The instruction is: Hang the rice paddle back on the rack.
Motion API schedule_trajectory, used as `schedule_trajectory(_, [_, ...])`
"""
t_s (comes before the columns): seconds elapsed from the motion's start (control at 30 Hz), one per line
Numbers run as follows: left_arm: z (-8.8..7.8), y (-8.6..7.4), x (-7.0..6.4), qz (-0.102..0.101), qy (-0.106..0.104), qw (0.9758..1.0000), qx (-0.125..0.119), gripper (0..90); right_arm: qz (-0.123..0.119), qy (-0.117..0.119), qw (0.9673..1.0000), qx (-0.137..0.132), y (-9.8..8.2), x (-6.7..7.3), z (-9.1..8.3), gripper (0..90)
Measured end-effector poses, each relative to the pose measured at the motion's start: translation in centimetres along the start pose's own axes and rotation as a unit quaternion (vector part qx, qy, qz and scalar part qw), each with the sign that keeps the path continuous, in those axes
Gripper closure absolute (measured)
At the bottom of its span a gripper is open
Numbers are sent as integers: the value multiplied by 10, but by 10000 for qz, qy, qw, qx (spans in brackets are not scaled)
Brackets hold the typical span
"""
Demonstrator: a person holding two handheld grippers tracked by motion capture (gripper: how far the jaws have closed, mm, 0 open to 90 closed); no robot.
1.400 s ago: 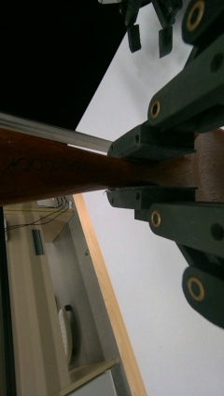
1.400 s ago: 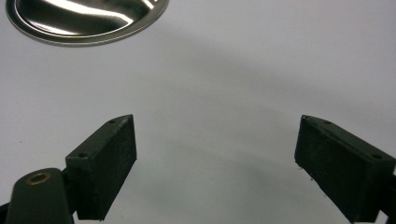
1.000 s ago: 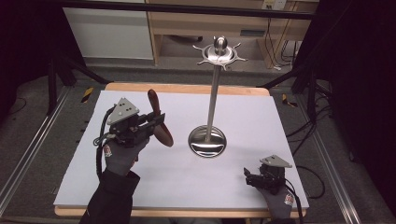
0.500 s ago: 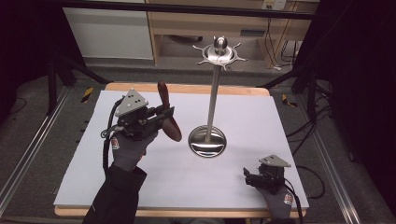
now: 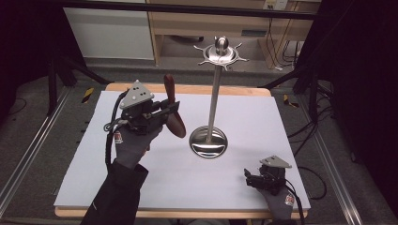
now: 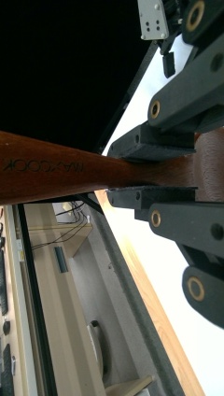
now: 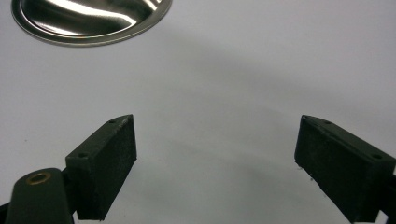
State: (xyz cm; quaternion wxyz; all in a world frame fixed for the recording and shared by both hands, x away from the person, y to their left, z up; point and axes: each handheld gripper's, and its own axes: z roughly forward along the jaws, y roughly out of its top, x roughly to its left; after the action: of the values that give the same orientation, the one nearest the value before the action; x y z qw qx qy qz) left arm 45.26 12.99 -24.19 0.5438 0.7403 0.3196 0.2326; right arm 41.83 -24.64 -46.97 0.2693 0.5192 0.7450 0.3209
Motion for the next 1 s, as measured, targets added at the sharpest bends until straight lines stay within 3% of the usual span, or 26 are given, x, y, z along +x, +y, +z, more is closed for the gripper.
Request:
schedule_trajectory(0.5, [11, 20, -5, 64, -86, 9999, -40, 768, 17, 12, 10000, 6, 0, 0, 0, 130])
schedule_trajectory(1.0, [31, 29, -6, 140, -133, 9996, 182, 769, 28, 16, 10000, -4, 0, 0, 0, 130])
